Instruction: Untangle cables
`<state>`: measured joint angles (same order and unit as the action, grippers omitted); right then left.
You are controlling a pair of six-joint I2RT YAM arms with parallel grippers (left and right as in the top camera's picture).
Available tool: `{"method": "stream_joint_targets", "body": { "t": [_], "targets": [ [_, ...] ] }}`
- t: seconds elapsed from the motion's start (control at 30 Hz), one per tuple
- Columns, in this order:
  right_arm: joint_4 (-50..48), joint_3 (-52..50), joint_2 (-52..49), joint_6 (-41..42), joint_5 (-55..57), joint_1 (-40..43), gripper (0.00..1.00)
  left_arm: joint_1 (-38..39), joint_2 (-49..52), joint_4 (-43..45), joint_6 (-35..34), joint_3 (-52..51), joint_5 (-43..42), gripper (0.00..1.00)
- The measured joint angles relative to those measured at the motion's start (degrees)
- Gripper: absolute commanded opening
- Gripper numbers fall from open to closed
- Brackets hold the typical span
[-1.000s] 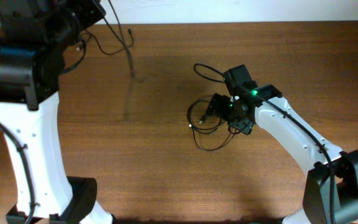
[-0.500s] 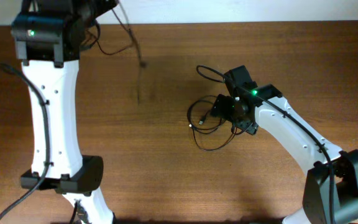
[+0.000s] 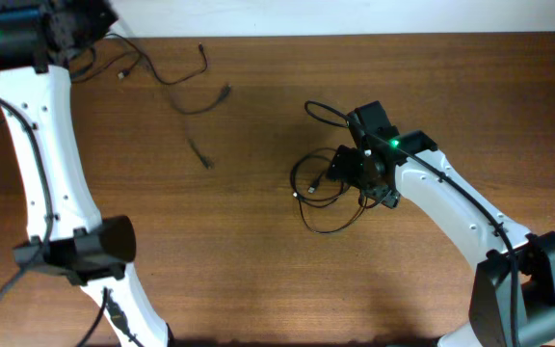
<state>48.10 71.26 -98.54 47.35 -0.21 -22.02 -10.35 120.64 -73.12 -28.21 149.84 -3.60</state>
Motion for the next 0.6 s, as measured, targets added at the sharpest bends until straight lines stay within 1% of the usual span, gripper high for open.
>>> {"method": "stream_joint_targets", "body": {
  "t": [0.17,0.3,0.4,0.6],
  "targets": [
    [-0.1,0.0,0.0,0.0,0.0,0.0,0.98,-4.5,7.0,-0.5,0.0,0.0,6.0,0.0],
    [-0.1,0.0,0.0,0.0,0.0,0.0,0.98,-8.0,11.7,0.8,0.2,0.0,13.2,0.0],
    [-0.2,0.0,0.0,0.0,0.0,0.0,0.98,-11.0,13.8,1.8,0.2,0.0,18.5,0.0],
    [-0.4,0.0,0.0,0.0,0.0,0.0,0.98,-16.3,14.4,5.6,0.2,0.0,22.3,0.0]
  ]
}}
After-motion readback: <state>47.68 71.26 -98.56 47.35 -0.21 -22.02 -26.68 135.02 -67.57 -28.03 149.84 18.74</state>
